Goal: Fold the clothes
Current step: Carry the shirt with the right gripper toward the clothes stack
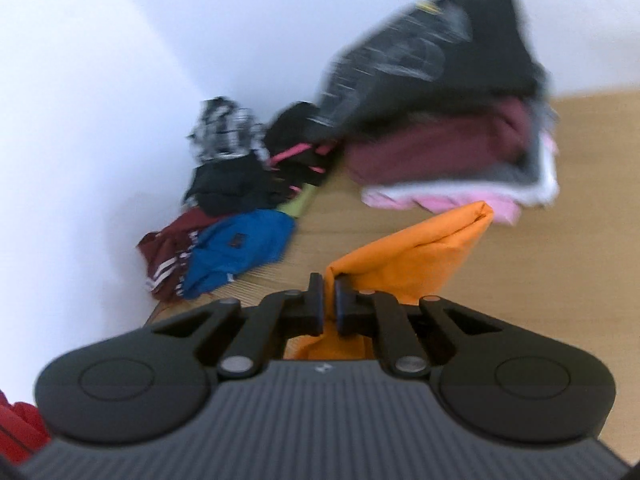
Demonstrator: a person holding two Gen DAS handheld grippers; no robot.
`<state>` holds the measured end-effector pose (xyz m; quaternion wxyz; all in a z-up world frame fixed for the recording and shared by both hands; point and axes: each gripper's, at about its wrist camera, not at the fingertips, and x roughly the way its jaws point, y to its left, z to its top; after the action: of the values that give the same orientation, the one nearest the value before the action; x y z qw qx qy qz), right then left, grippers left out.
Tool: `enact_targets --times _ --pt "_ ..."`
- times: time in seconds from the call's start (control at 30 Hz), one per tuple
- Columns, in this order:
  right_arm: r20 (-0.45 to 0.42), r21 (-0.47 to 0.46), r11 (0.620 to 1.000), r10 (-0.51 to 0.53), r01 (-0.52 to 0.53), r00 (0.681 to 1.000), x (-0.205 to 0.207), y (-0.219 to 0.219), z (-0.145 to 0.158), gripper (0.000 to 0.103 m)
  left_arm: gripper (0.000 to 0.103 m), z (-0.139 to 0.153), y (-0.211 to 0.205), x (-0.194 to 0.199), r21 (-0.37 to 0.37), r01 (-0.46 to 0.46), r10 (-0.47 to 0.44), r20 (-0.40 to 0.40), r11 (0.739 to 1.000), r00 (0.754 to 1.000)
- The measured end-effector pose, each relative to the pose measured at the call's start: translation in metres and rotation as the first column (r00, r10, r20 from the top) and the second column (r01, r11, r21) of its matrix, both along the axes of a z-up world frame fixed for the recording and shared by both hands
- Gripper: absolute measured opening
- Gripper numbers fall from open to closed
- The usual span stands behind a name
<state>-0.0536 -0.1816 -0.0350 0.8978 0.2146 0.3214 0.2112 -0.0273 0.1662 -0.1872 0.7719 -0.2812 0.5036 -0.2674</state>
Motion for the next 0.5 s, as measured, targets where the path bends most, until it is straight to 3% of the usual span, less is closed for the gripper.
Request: enact_targets --times 0.03,0.17,0.27,0.4,0.5 --pt "0.019 -0.017 0.999 0.03 -0.03 0.999 0.009 0.008 0.01 0.009 0.021 -0.001 0.002 0.0 -0.015 -0.004 0.004 -0.011 1.0 1.0" --pt "0.072 -0.102 0.987 0.135 -0.128 0.988 0.029 0.037 0.039 0.009 0.024 0.007 0.018 -0.008 -0.007 0.02 -0.02 0.029 1.0 0.999" --pt "0.081 -0.139 0.975 0.184 -0.171 0.98 0.033 0.051 0.049 0.009 0.025 0.017 0.044 -0.017 0.017 0.006 -0.007 0.098 1.0 0.995" --pt "0.068 -0.165 0.966 0.213 -0.199 0.975 0.026 0.056 0.048 0.009 0.025 0.04 0.085 -0.027 0.114 -0.047 0.019 0.237 0.992 0.971" --pt "0.055 -0.201 0.953 0.244 -0.229 0.968 0.028 0.061 0.051 0.009 0.025 0.059 0.103 -0.023 0.11 -0.06 0.024 0.306 0.992 0.952"
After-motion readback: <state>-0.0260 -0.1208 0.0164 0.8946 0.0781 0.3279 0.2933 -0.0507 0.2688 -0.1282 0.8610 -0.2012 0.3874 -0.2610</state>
